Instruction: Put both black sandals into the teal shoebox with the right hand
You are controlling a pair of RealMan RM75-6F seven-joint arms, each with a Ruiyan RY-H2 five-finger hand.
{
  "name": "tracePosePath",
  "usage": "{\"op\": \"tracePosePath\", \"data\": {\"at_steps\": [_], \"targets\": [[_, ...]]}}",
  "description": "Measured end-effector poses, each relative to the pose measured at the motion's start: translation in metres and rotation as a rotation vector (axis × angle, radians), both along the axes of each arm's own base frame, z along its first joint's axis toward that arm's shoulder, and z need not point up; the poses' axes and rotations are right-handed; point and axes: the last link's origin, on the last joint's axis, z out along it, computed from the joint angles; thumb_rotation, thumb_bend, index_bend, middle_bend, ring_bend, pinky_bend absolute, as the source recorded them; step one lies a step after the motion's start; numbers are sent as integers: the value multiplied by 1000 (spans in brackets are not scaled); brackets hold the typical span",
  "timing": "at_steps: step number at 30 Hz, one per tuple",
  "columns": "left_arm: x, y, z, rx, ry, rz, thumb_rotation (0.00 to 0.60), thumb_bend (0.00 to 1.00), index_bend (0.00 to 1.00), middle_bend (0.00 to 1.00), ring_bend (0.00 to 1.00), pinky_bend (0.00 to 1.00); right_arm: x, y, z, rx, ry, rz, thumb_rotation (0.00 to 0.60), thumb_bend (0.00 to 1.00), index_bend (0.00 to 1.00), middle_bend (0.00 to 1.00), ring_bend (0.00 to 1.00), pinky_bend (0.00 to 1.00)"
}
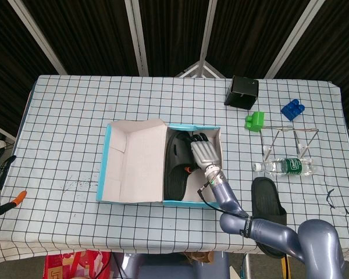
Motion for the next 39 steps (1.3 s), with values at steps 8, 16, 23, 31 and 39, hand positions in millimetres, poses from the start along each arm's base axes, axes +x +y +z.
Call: {"op": "tracePosePath", "data": {"at_steps": [8, 16, 23, 31, 39], "targets": [[0, 0, 0, -3, -2, -1, 600, 201, 142, 0, 0, 77, 7, -1, 8, -1, 27, 4, 600, 105, 196, 204, 118, 0], [0, -1, 1, -6, -4, -1, 600, 201, 142, 0, 0, 77, 14, -2, 15, -3, 63, -3, 600, 105, 195, 204, 118, 0], [0, -1, 2, -5, -7, 2, 600, 201, 142, 0, 0, 77, 23, -1, 25, -3, 94, -11, 600, 105, 194, 204, 118, 0], [-1, -2, 5, -3, -14, 4, 600, 201, 142, 0, 0, 77, 37, 2, 43, -28, 116, 2, 600, 105, 194, 204, 119, 0], [-5, -1, 7, 1, -16, 25, 600, 201, 142, 0, 0, 77, 55, 7, 80, -94, 19, -3, 600, 105, 194, 204, 135, 0]]}}
